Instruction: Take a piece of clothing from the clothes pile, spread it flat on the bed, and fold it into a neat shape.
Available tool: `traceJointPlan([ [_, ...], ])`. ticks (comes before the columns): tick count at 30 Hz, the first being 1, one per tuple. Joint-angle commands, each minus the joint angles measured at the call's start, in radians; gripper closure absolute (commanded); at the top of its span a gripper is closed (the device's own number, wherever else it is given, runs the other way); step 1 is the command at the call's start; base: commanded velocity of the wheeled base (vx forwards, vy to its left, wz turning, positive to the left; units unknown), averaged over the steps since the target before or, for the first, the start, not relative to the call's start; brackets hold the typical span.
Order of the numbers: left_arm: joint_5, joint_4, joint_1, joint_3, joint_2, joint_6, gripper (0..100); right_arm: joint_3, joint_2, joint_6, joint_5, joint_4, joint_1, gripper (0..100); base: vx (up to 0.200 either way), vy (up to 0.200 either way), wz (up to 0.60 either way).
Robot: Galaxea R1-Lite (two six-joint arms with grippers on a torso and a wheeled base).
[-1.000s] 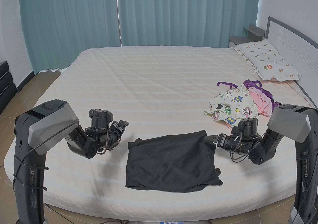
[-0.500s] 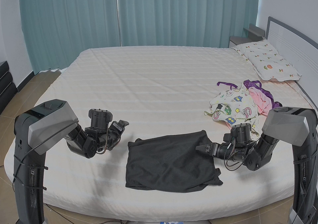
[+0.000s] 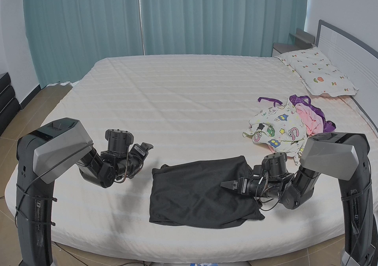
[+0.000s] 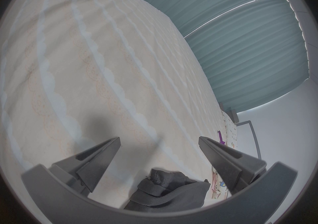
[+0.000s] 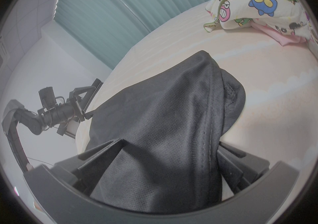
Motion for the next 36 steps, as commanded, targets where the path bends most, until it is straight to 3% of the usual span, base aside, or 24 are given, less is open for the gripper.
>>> traceJointPlan([
  [1,0.0,-0.001,0.0,-0.002,0.0,0.0,0,0.004,0.015,-0.021,0.001,-0.001,0.006,0,0.0,0.0,0.0],
  [10,0.0,-0.001,0.0,-0.002,0.0,0.0,0,0.012,0.035,-0.066,0.004,-0.052,0.006,0,0.0,0.0,0.0],
  [11,0.0,-0.001,0.0,-0.002,0.0,-0.002,0,0.012,0.035,-0.064,0.002,-0.053,0.006,100,0.0,0.0,0.0],
  [23,0.001,-0.002,0.0,-0.003,0.001,-0.002,0,0.015,0.026,-0.055,0.006,-0.058,0.003,100,0.0,0.0,0.0],
  [28,0.001,-0.002,0.0,-0.002,0.001,-0.002,0,0.056,0.017,-0.018,0.03,-0.156,-0.007,100,0.0,0.0,0.0],
  [36,0.001,-0.001,0.0,-0.002,0.0,-0.003,0,0.088,-0.011,-0.014,0.048,-0.171,-0.027,100,0.0,0.0,0.0],
])
